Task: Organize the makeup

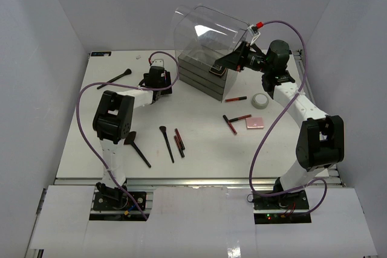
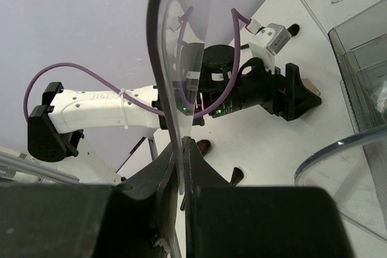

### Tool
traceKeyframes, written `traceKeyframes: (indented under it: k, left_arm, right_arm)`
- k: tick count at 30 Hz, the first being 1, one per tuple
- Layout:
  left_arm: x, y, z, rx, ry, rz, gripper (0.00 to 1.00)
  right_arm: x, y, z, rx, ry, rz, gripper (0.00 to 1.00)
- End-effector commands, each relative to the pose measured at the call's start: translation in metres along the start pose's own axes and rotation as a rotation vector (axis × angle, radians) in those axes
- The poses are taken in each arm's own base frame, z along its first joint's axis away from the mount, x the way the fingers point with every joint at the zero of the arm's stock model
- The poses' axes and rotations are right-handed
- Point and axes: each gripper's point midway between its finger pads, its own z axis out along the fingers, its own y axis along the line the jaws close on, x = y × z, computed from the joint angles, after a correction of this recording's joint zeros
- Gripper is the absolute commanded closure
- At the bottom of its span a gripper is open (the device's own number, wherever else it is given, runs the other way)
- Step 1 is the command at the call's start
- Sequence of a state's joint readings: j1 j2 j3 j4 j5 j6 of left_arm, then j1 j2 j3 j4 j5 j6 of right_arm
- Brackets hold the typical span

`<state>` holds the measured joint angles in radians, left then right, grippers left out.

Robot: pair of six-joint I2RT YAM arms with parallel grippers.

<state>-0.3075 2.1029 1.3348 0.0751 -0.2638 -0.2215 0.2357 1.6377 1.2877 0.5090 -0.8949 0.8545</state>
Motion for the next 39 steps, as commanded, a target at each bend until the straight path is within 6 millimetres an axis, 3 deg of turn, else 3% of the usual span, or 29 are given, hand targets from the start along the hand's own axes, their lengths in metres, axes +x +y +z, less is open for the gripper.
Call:
traceKeyframes:
  k: [1, 2, 5, 11, 16, 22, 28, 39]
  left_arm:
    - [-0.012, 0.000, -0.020, 0.034, -0.018, -0.061, 0.73]
    - [-0.014, -0.001, -0.026, 0.040, -0.025, -0.078, 0.81]
    - [-0.029, -0.012, -0.052, 0.125, -0.083, -0.187, 0.91]
    - [-0.045, -0.055, -0.118, 0.459, -0.161, -0.453, 0.95]
    - [-0.064, -0.089, -0.158, 0.763, -0.230, -0.622, 0.95]
    - [-0.086, -0.119, -0.172, 0.984, -0.268, -0.755, 0.95]
    - [-0.115, -0.146, -0.172, 1.133, -0.299, -0.814, 0.95]
    - [-0.158, -0.171, -0.180, 1.193, -0.414, -0.749, 0.93]
  right_arm:
    - [0.001, 0.026, -0.005, -0.071, 0.013, -0.050, 0.91]
    - [0.001, 0.026, -0.005, -0.071, 0.014, -0.051, 0.91]
    - [0.001, 0.027, -0.006, -0.071, 0.014, -0.053, 0.91]
    - [0.001, 0.028, -0.006, -0.073, 0.012, -0.051, 0.91]
    - [-0.002, 0.035, -0.007, -0.083, 0.010, -0.059, 0.91]
    - [-0.005, 0.042, -0.009, -0.090, 0.004, -0.065, 0.91]
    - [-0.006, 0.047, -0.010, -0.099, -0.001, -0.065, 0.91]
    - [-0.007, 0.054, -0.012, -0.114, -0.004, -0.064, 0.91]
